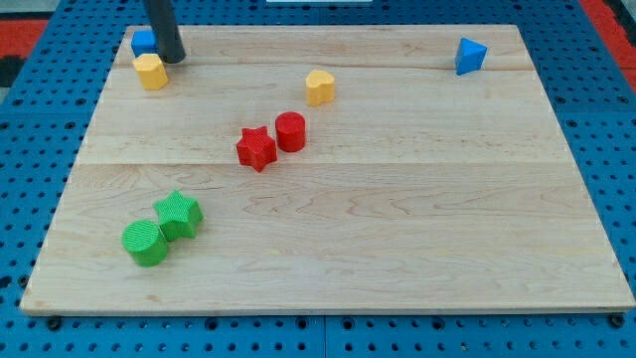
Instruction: Point at the yellow heart
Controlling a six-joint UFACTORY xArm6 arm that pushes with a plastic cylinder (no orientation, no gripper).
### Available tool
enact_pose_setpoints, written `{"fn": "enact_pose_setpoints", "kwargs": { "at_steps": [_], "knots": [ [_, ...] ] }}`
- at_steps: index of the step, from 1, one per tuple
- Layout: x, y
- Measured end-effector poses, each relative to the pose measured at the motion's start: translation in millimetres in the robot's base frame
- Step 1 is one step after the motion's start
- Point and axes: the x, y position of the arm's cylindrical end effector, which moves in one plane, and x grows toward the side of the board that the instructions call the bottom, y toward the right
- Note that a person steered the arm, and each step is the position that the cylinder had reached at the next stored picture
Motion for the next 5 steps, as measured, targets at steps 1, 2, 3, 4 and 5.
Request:
{"fn": "enact_pose_setpoints", "kwargs": {
  "at_steps": [1,2,3,4,5],
  "knots": [
    [63,-1],
    [47,-53],
    [28,-49],
    [28,-12],
    [-2,99]
  ]
}}
